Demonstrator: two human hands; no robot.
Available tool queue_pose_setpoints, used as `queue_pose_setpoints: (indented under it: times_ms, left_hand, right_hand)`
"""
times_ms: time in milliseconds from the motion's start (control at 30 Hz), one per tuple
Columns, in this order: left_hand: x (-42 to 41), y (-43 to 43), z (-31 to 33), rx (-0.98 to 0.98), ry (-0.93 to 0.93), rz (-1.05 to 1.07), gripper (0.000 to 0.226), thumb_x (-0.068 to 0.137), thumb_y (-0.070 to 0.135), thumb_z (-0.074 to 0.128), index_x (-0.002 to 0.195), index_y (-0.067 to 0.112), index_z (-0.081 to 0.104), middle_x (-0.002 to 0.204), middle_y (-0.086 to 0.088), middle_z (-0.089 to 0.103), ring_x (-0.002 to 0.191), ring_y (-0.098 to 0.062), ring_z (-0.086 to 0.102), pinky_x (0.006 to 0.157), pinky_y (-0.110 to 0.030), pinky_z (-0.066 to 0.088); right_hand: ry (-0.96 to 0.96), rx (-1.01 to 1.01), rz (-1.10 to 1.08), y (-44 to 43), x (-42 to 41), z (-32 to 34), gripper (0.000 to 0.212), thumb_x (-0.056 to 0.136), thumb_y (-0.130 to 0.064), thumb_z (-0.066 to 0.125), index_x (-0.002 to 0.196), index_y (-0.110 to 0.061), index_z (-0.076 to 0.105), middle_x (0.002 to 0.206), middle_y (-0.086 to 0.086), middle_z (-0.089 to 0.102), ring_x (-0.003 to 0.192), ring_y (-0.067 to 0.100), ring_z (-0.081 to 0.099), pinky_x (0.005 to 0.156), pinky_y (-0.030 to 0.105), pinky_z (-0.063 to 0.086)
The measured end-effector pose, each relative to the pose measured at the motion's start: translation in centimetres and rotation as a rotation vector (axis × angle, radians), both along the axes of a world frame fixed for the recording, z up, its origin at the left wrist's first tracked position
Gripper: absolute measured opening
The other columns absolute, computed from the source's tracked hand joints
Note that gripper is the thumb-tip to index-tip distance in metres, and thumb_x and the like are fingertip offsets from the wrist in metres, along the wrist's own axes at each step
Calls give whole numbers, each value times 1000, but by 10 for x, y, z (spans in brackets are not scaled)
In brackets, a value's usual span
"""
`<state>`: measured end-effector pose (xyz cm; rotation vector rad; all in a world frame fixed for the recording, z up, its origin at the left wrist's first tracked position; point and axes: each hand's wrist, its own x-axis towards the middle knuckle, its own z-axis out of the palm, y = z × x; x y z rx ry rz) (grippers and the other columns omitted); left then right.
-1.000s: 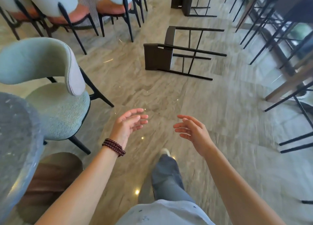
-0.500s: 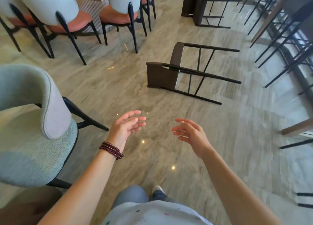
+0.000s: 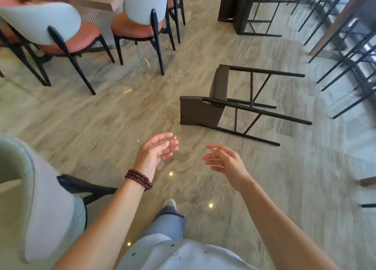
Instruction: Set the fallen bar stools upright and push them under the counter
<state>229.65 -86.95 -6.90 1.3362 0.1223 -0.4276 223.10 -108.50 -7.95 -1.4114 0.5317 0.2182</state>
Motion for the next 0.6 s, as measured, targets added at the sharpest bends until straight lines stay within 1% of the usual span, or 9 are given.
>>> queue_pose_setpoints:
  times_ms: [167,267,367,467,600]
  left_hand:
    - [105,-5,1,20,20,-55,23,88,3,53,101,14,68,96,-11,73,88,-26,69,81,-35,53]
    - [163,-15,-1,27,45,-64,22,88,3,54,101,14,68,97,-12,73,89,-26,69,84,-38,52]
    - [216,-29,-7,30,61,-74,22,87,3,55,101,15,68,97,-12,73,88,-25,69,84,-37,51]
    - [272,-50,-19,58,74,-61,24,87,1,54,98,17,69,95,-9,73,86,-21,69,82,-35,51]
    - [340,-76,-43,81,107,-8,24,87,1,54,99,17,68,99,-6,72,89,-19,67,81,-35,51]
  right_hand:
    - [2,7,-24,3,95,0,23,96,-20,50,111,-17,67,90,6,75,79,16,70,71,27,50]
    - [14,-18,-2,-1,149,-2,21,95,-21,51,109,-20,67,89,5,75,79,15,70,74,28,50]
    - [8,-51,18,-12,204,-5,21,95,-22,52,109,-23,67,89,5,76,81,15,70,75,29,51]
    - [4,-92,32,-30,268,-12,21,95,-20,52,109,-25,67,87,3,76,80,12,70,75,28,51]
    - [4,-134,62,-56,348,-28,18,94,-19,55,105,-28,66,86,-2,75,79,9,69,74,27,50]
